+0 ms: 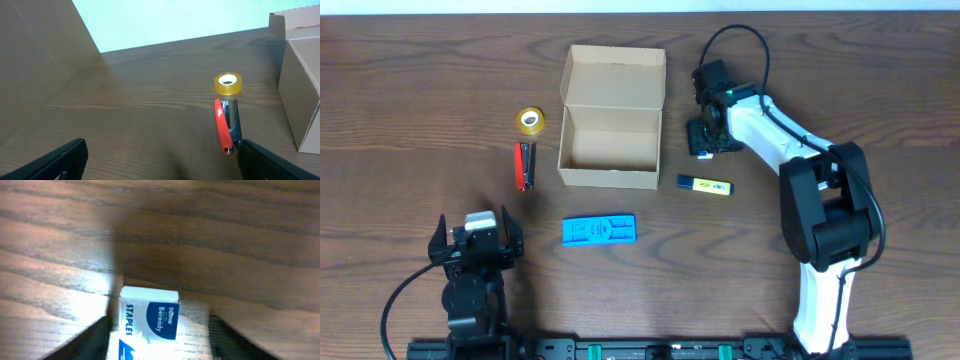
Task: Pack container
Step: 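Reach the right gripper to the white staple box and grasp it, then carry the staple box into the cardboard box and release it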
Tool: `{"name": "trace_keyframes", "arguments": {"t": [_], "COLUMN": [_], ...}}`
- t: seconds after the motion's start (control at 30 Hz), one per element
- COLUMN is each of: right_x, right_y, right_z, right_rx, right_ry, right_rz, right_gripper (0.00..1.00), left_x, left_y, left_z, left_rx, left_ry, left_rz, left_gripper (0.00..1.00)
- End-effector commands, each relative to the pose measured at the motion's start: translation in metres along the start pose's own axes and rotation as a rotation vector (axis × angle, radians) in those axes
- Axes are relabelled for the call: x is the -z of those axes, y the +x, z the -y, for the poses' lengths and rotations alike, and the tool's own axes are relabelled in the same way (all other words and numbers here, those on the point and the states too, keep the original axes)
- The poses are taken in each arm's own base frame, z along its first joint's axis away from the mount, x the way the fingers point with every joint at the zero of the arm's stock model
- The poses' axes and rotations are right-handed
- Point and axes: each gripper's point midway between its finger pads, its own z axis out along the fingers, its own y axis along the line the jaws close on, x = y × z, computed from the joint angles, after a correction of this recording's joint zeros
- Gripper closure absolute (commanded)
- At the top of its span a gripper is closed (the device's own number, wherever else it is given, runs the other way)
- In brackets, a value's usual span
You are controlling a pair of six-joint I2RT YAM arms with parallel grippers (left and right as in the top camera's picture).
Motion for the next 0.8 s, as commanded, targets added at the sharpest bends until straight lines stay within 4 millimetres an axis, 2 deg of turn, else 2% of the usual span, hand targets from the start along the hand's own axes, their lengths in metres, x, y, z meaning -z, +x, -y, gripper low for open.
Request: {"name": "trace_keyframes", "arguments": {"t": [0.0, 0.1, 0.27, 0.37, 0.53, 0.67, 0.77], "right_x": [-0.017, -0.019, -0.013, 0.0, 0.039, 0.082, 0.118], "right_y": [0.012, 0.015, 0.012, 0.008, -0.006, -0.016, -0.021], "right_z": [-0.005, -0.004, -0.005, -0.005, -0.008, -0.012, -0.017], "right_rx": [0.009, 0.01, 0.009, 0.009, 0.02, 0.03, 0.038], "right_ry": [-0.01, -0.009, -0.011, -0.016, -0.036, -0.061, -0.086], "right_rz": [-0.06, -0.072, -0.063, -0.046, 0.028, 0.115, 0.188], "right_gripper": [0.54, 0.7, 0.78, 0.83, 0.85, 0.9, 0.9], "left_x": [-0.003, -0.003, -0.003, -0.003, -0.003, -0.003, -0.003], "left_y": [0.013, 0.013, 0.013, 0.013, 0.013, 0.013, 0.013], "left_z": [0.004, 0.004, 0.004, 0.004, 0.004, 0.004, 0.004], "left_rx": [-0.01, -0.01, -0.01, -0.01, -0.01, -0.01, -0.01], "left_ry": [0.01, 0.01, 0.01, 0.01, 0.01, 0.01, 0.01], "left_rz": [-0.029, -0.029, -0.029, -0.029, -0.029, -0.029, -0.029], "left_gripper": [0.05, 0.05, 0.05, 0.05, 0.05, 0.05, 0.05]}}
